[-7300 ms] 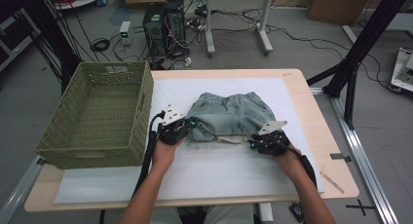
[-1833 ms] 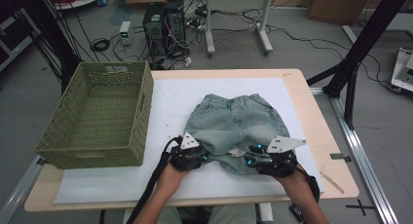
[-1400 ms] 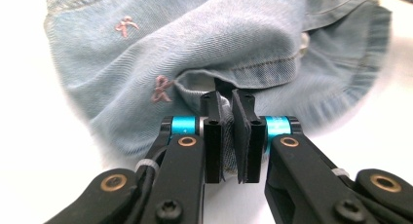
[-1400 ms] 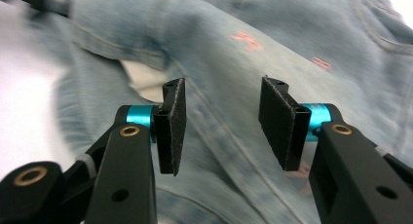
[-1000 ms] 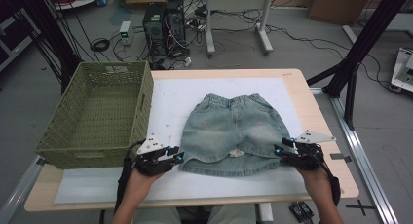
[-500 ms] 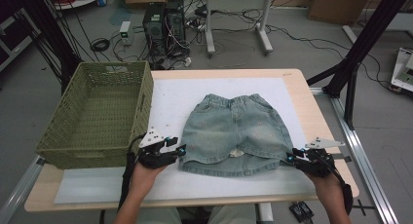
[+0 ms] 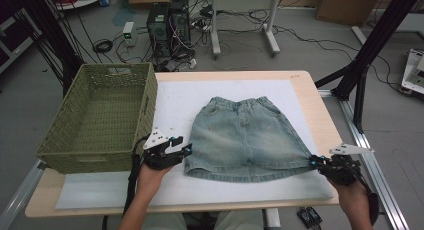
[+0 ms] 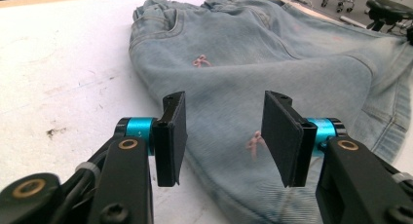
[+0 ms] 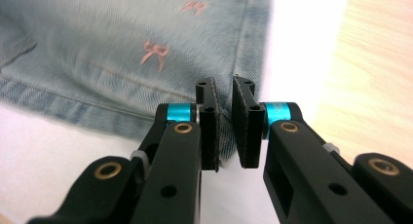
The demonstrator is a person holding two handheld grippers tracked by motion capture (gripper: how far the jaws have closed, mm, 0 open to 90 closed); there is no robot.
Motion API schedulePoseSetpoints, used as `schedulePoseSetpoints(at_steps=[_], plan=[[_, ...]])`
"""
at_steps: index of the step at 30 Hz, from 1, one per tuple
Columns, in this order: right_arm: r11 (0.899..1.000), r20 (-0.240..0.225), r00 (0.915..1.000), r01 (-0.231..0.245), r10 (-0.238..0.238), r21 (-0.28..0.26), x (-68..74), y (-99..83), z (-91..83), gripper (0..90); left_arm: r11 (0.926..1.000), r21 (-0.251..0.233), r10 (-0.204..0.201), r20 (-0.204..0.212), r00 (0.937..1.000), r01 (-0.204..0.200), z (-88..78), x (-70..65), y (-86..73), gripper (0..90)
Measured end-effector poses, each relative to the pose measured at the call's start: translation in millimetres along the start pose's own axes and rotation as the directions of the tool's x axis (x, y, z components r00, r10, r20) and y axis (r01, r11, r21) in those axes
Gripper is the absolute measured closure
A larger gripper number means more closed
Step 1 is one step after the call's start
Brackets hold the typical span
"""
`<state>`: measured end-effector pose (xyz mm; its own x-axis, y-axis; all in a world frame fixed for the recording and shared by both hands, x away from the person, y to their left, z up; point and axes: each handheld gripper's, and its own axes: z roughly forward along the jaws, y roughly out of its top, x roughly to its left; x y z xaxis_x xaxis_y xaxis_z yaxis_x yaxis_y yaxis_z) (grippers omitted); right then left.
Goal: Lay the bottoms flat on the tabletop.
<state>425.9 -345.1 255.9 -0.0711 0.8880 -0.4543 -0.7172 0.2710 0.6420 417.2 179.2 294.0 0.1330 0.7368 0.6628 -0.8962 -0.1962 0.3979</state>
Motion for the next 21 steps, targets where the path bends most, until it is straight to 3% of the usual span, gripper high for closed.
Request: schedulePoseSetpoints(at_steps=[3,5,9,15,18,21], plan=[[1.000,-0.017,0.9999,0.001,-0.002,-0.002,-0.4,-4.0,0.9,81.7,0.9999,0.014,-0.001,0.008,1.0000,0.001,4.0,-1.5,-1.1,49.8],[1.000,-0.017,0.9998,-0.002,0.002,-0.012,1.7,-4.8,3.4,73.4,0.9998,0.021,-0.004,0.008,1.0000,0.004,6.7,-2.5,-1.5,48.9],[1.000,-0.021,0.9998,-0.003,0.002,-0.029,5.5,-1.5,8.4,66.3,0.9988,0.048,-0.008,0.006,0.9999,0.008,11.2,-2.7,-2.0,47.5],[0.996,-0.065,0.9951,0.071,-0.075,-0.056,27.4,10.2,21.3,60.3,0.9959,0.090,-0.008,0.016,0.9998,0.007,19.3,-6.4,-6.2,47.6],[0.995,-0.078,0.9930,0.084,-0.089,-0.061,36.8,16.7,29.5,57.6,0.9900,0.141,0.004,0.009,1.0000,-0.005,26.3,-9.4,-9.5,49.9],[0.991,-0.098,0.9884,0.109,-0.116,-0.073,46.9,22.3,34.4,56.9,0.9795,0.200,0.017,0.016,0.9997,-0.020,33.2,-13.6,-14.5,53.8]])
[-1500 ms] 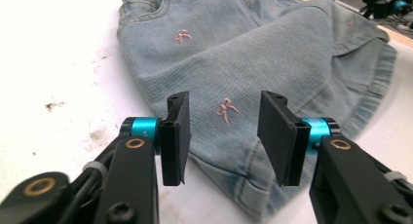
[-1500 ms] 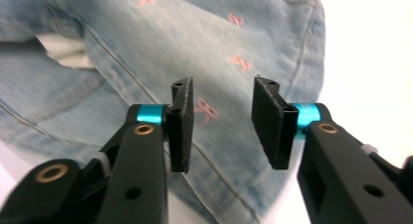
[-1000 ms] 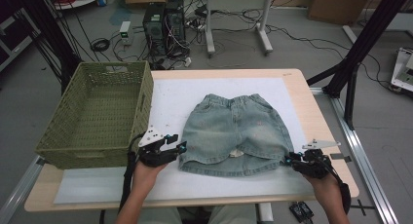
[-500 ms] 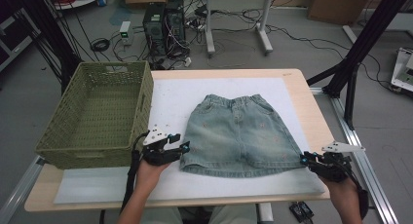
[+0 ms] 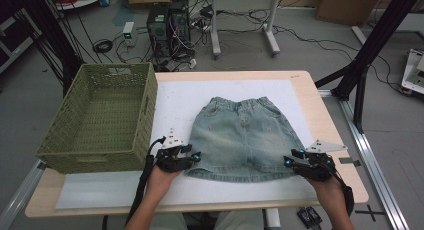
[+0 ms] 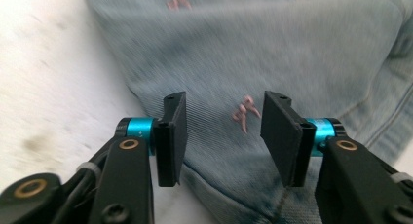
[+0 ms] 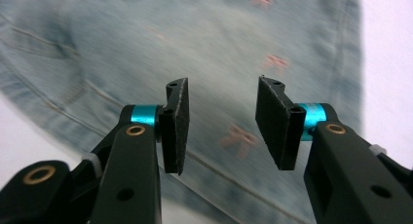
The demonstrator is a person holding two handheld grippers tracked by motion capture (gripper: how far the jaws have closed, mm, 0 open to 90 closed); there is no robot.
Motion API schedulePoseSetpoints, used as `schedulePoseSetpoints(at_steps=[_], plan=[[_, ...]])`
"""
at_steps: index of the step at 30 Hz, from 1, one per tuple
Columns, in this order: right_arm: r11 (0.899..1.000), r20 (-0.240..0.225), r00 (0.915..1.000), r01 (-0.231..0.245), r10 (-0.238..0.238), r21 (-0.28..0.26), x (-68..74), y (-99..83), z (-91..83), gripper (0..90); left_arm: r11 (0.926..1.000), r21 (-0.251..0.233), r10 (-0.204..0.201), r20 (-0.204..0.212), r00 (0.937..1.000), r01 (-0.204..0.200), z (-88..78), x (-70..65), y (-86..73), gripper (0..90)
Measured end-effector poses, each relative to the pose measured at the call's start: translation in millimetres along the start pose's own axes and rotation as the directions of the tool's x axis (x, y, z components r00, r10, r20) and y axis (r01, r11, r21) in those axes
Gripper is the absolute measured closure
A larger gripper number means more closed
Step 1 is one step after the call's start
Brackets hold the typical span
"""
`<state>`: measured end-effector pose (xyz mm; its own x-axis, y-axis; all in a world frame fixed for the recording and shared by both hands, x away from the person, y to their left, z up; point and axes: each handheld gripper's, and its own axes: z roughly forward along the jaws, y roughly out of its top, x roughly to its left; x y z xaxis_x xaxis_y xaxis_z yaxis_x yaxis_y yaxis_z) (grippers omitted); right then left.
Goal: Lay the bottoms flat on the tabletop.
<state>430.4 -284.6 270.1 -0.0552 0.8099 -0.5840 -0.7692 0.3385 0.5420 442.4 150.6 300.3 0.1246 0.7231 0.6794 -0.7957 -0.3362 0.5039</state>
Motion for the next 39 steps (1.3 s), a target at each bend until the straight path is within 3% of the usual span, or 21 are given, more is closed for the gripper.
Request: schedulePoseSetpoints(at_steps=[2,4,5,9,13,18,21,22,26,29,31,32,34,39], plan=[[1.000,-0.019,0.9996,0.019,-0.020,-0.010,7.3,3.8,2.1,56.6,0.9990,0.030,0.033,-0.009,0.9994,-0.033,1.9,-4.2,0.5,61.3],[0.999,-0.030,0.9988,0.039,-0.040,-0.022,14.6,7.9,4.2,55.6,0.9957,0.062,0.069,-0.009,0.9976,-0.068,3.4,-7.8,-0.1,81.9],[0.999,-0.032,0.9985,0.042,-0.043,-0.028,16.8,9.3,4.9,55.6,0.9946,0.064,0.082,-0.018,0.9964,-0.081,3.5,-9.7,-0.1,87.9],[0.997,-0.056,0.9961,0.065,-0.068,-0.046,27.0,15.9,8.7,55.6,0.9962,0.051,0.071,-0.005,0.9975,-0.070,-1.0,-7.1,-1.6,89.6],[0.994,-0.088,0.9914,0.092,-0.097,-0.067,38.2,22.0,11.0,56.1,0.9990,0.019,0.041,-0.001,0.9992,-0.041,-19.6,5.1,-7.9,89.8],[0.988,-0.151,0.9767,0.146,-0.153,-0.058,55.3,28.3,21.1,58.5,0.9987,-0.049,-0.009,-0.007,0.9999,0.009,-41.1,18.7,-10.9,89.7],[0.981,-0.189,0.9629,0.190,-0.193,-0.034,67.8,31.7,33.8,60.0,0.9971,-0.076,-0.001,0.000,1.0000,0.001,-42.0,17.0,-9.7,88.9],[0.980,-0.196,0.9602,0.199,-0.200,-0.025,71.2,33.2,38.5,60.0,0.9964,-0.085,-0.007,0.002,1.0000,0.007,-41.2,16.4,-8.9,84.8],[0.975,-0.158,0.9637,0.221,-0.215,0.020,76.1,40.0,57.0,63.2,0.9917,-0.127,-0.026,-0.013,0.9996,0.024,-37.3,15.3,-5.5,61.8],[0.961,-0.108,0.9620,0.261,-0.251,0.090,76.0,41.3,71.7,72.9,0.9893,-0.144,-0.024,-0.009,0.9997,0.022,-36.8,15.2,-2.6,56.3],[0.960,-0.086,0.9634,0.262,-0.254,0.099,75.4,40.5,77.5,86.3,0.9876,-0.155,-0.024,-0.009,0.9997,0.023,-37.4,15.6,-1.3,55.4],[0.961,-0.083,0.9649,0.257,-0.249,0.103,74.3,40.6,79.3,88.1,0.9873,-0.157,-0.026,-0.008,0.9996,0.025,-37.7,16.0,-1.1,55.1],[0.963,-0.099,0.9673,0.244,-0.233,0.111,72.7,41.3,78.5,90.0,0.9874,-0.157,-0.023,-0.010,0.9997,0.021,-38.0,16.9,-0.9,55.1],[0.966,-0.166,0.9643,0.228,-0.206,0.122,69.5,39.7,73.8,90.0,0.9866,-0.160,-0.031,-0.005,0.9995,0.030,-36.9,17.0,-1.0,55.0]])
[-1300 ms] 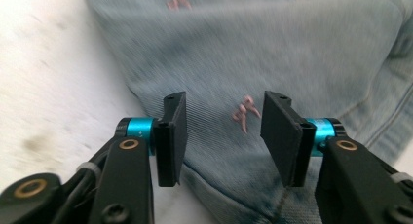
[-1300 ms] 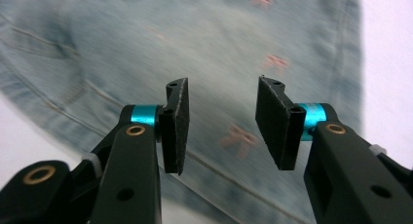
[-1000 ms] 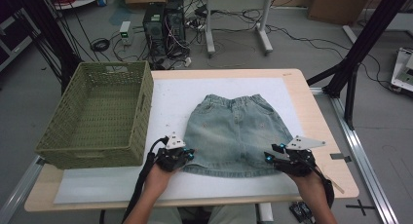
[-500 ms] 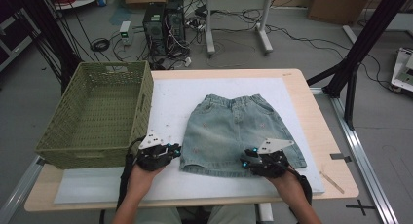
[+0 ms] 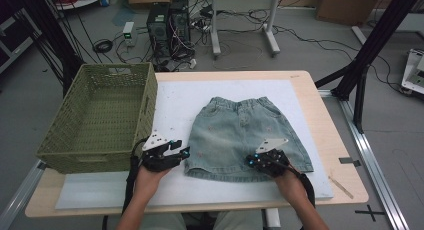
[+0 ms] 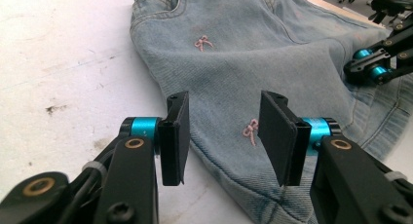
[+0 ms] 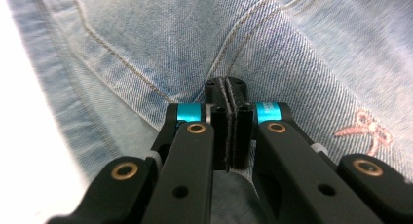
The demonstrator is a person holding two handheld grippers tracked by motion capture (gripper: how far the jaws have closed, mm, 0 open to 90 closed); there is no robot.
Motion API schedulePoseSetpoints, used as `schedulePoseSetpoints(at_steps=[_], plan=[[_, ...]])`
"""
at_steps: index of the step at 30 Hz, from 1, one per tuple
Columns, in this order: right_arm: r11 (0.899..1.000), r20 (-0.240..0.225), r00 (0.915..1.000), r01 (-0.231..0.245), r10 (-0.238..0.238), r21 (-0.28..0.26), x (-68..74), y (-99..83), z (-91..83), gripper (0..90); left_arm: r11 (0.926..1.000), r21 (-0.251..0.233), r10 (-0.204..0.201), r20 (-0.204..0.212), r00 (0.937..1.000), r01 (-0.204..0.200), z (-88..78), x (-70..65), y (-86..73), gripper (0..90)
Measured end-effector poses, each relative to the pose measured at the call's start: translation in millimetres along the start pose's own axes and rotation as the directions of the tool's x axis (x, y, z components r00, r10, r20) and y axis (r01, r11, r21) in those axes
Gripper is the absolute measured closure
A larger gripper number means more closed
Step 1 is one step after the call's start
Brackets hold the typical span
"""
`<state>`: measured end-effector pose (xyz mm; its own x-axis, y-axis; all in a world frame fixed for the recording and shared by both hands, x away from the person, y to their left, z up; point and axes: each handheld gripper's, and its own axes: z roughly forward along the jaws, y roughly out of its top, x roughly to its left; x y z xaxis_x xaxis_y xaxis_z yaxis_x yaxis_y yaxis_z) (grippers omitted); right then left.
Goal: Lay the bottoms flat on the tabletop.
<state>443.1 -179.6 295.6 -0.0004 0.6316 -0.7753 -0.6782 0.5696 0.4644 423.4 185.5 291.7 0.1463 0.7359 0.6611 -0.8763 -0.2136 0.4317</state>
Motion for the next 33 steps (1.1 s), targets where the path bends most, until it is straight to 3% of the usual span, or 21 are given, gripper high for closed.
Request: schedulePoseSetpoints(at_steps=[5,11,13,16,18,20,22,23,27,30,32,33], plan=[[1.000,-0.122,0.9925,0.004,-0.002,0.015,5.5,-8.4,-13.6,90.0,1.0000,-0.005,0.001,-0.002,1.0000,-0.001,-0.8,0.8,0.3,55.0],[1.000,-0.143,0.9898,-0.002,-0.001,-0.020,7.9,-23.3,-34.8,88.8,0.9996,0.007,-0.026,0.001,0.9997,0.026,7.5,3.5,2.2,48.2],[0.996,-0.132,0.9908,-0.039,0.029,-0.074,2.7,-25.1,-39.4,69.1,0.9996,0.014,-0.025,-0.005,0.9997,0.025,13.1,2.8,4.3,46.5],[0.980,-0.064,0.9910,-0.126,0.118,-0.155,-13.6,-27.0,-49.9,58.6,0.9991,0.026,-0.031,-0.031,0.9990,0.032,23.5,4.3,7.2,45.4],[0.965,0.012,0.9818,-0.184,0.190,-0.186,-30.1,-30.5,-56.2,52.9,0.9978,0.048,-0.043,-0.053,0.9977,0.046,31.1,7.2,8.2,45.1],[0.945,0.074,0.9603,-0.248,0.269,-0.211,-49.5,-35.3,-60.9,52.1,0.9959,0.068,-0.056,-0.068,0.9961,0.060,37.7,10.2,8.4,45.0],[0.924,0.123,0.9323,-0.307,0.340,-0.228,-67.6,-39.4,-64.2,50.6,0.9920,0.101,-0.068,-0.081,0.9944,0.076,43.6,11.4,8.5,45.1],[0.919,0.151,0.9212,-0.321,0.359,-0.227,-75.6,-40.9,-64.5,50.7,0.9894,0.123,-0.068,-0.087,0.9939,0.078,46.3,11.4,8.7,45.4],[0.925,0.277,0.8823,-0.355,0.380,-0.140,-102.0,-44.1,-56.2,53.7,0.9787,0.193,-0.053,-0.095,0.9941,0.070,55.2,11.5,7.0,52.3],[0.938,0.328,0.8806,-0.339,0.342,-0.067,-110.0,-43.0,-45.3,60.3,0.9778,0.206,-0.019,-0.093,0.9955,0.038,56.1,8.2,7.4,60.5],[0.942,0.355,0.8810,-0.336,0.313,0.003,-112.5,-43.4,-36.2,71.5,0.9764,0.214,-0.017,-0.070,0.9974,0.032,56.4,6.4,7.0,74.3],[0.945,0.348,0.8850,-0.326,0.309,-0.009,-112.4,-44.0,-35.1,75.0,0.9763,0.216,-0.006,-0.064,0.9979,0.020,56.6,4.6,6.8,80.3]])
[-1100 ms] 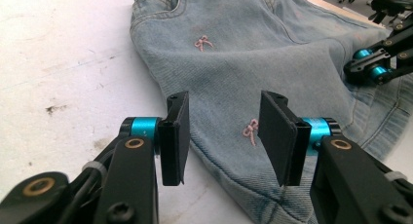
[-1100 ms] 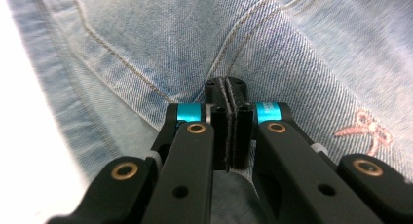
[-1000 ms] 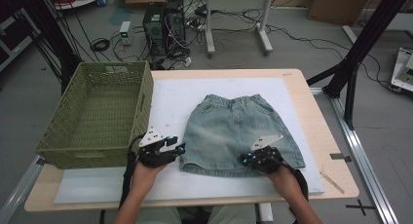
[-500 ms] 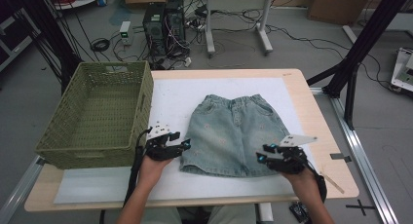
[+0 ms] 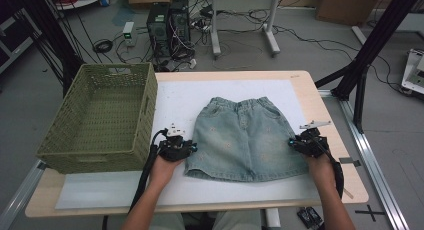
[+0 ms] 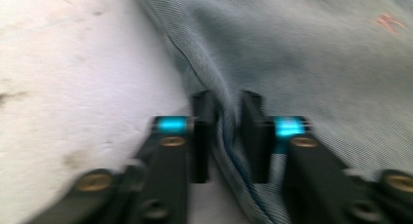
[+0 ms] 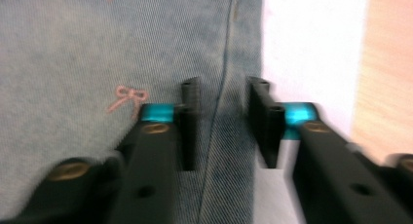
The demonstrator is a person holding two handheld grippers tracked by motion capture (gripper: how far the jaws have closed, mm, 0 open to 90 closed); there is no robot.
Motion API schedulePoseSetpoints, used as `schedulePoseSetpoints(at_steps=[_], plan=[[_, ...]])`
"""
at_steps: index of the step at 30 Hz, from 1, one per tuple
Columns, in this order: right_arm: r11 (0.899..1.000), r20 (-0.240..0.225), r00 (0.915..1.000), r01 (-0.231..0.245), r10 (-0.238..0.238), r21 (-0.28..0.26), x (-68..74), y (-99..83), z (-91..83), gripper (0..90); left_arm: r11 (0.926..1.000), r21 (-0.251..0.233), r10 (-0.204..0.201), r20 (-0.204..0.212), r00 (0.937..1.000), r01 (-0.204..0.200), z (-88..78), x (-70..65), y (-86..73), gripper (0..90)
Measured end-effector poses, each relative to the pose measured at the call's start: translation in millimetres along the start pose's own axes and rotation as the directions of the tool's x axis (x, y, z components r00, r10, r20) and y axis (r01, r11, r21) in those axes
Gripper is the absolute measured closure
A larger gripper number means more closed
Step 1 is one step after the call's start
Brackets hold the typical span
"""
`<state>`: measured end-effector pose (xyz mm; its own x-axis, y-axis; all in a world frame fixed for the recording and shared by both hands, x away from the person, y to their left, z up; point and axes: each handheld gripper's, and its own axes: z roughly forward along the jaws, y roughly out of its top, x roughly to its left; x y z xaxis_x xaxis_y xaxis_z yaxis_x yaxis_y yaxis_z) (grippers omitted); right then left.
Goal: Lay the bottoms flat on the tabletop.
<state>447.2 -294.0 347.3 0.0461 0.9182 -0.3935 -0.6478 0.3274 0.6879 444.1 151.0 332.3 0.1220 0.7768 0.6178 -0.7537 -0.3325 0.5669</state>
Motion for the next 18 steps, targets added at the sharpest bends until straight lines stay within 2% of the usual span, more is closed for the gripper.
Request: schedulePoseSetpoints(at_steps=[1,2,3,6,7,10,11,13,14,16,17,18], plan=[[1.000,0.002,1.0000,0.006,-0.006,0.002,1.4,-0.1,-0.2,79.9,0.9999,0.002,0.012,0.002,0.9999,-0.012,0.1,-2.3,-0.3,85.4],[0.999,0.010,0.9993,0.036,-0.036,0.000,3.5,-0.6,-0.6,86.5,0.9997,0.000,0.025,-0.005,0.9997,-0.025,-0.2,-4.3,-0.5,86.0],[0.998,0.031,0.9977,0.061,-0.061,0.003,6.4,-1.1,-1.3,88.2,0.9998,0.002,0.021,-0.007,0.9998,-0.021,-1.1,-5.1,-0.9,86.5],[0.998,0.042,0.9979,0.049,-0.050,0.027,7.5,-1.2,-6.4,89.2,0.9999,-0.008,-0.015,0.012,0.9998,0.015,-8.9,-3.7,-5.4,86.9],[0.999,0.035,0.9984,0.043,-0.044,0.019,6.0,-2.9,-10.2,89.2,0.9995,-0.016,-0.027,0.020,0.9994,0.027,-13.0,-3.6,-7.7,86.9],[1.000,-0.024,0.9995,-0.022,0.022,0.003,-1.3,-11.8,-26.1,89.3,0.9986,-0.040,-0.034,0.048,0.9983,0.036,-28.0,-5.6,-14.5,86.9],[1.000,-0.036,0.9989,-0.028,0.029,0.006,-3.4,-15.6,-31.4,89.3,0.9989,-0.038,-0.024,0.055,0.9982,0.027,-32.2,-7.1,-16.6,86.9],[0.998,-0.099,0.9937,-0.051,0.053,0.023,-7.2,-23.6,-40.4,89.1,0.9996,-0.028,-0.008,0.070,0.9975,0.010,-36.4,-10.0,-19.9,86.8],[0.999,-0.105,0.9933,-0.045,0.047,0.025,-7.0,-25.6,-42.2,89.1,0.9996,-0.027,0.000,0.071,0.9975,0.002,-36.6,-10.3,-20.4,86.6],[0.999,-0.106,0.9941,-0.020,0.023,0.027,-5.9,-27.5,-44.7,88.9,0.9990,-0.041,0.021,0.061,0.9979,-0.018,-34.1,-9.5,-17.1,82.6],[1.000,-0.105,0.9944,-0.008,0.010,0.017,-5.5,-26.6,-45.0,88.6,0.9973,-0.070,0.024,0.054,0.9983,-0.020,-32.0,-6.9,-13.3,77.6],[1.000,-0.104,0.9945,-0.010,0.010,-0.001,-5.3,-24.0,-45.3,85.8,0.9958,-0.091,0.019,0.053,0.9984,-0.014,-31.2,-4.7,-10.5,66.5]])
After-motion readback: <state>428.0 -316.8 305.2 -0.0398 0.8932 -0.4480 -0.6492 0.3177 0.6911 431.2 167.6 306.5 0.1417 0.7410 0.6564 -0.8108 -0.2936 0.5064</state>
